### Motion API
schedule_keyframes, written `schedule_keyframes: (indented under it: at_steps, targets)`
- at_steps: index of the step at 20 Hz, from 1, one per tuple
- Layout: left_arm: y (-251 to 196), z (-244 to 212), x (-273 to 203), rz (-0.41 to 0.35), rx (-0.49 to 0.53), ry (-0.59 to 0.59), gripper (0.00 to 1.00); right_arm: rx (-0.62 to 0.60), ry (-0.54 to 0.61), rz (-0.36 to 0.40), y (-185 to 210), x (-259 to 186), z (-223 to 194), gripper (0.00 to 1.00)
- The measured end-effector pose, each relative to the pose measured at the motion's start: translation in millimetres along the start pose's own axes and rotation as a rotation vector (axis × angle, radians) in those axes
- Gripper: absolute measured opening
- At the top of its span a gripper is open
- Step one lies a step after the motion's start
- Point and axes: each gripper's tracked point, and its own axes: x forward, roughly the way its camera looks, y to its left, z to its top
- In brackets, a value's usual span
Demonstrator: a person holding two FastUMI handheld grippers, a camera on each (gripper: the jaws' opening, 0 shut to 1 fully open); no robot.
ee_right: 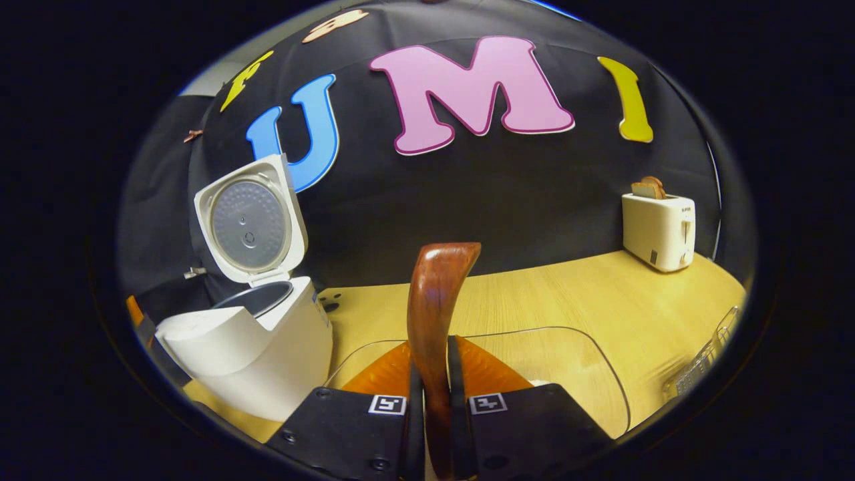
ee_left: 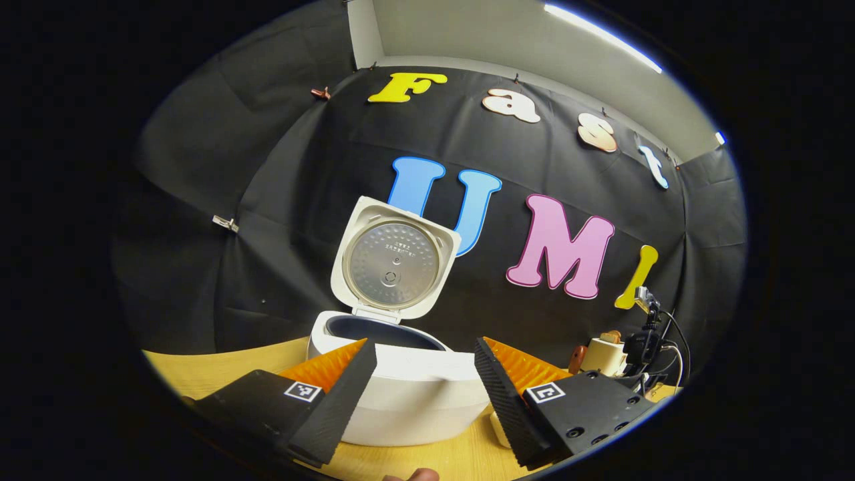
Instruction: Close the left gripper, press the button to open the rice cooker; take a wooden spoon from the chopstick holder with the right hand, scoop a spoonful of rice and pour it into the rice cooker, then put the wooden spoon back into the chopstick holder.
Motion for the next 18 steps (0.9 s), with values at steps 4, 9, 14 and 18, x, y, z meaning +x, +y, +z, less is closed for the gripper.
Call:
schedule_keyframes:
  at_steps: [4, 9, 14, 18]
  targets:
    - [1, 1, 0, 0.000, -0.001, 0.001, 0.95, 0.230, 0.018, 0.004, -12, -1, 2, 0.19]
    - [4, 2, -1, 0.007, -0.002, 0.001, 0.95, 0.405, -0.063, -0.064, -53, -10, 30, 0.19]
    - [6, 3, -1, 0.011, -0.007, -0.003, 0.95, 0.417, -0.129, -0.084, -66, -21, 61, 0.19]
    - [12, 4, -1, 0.028, 0.007, -0.004, 0.95, 0.414, -0.156, -0.069, -57, -26, 85, 0.19]
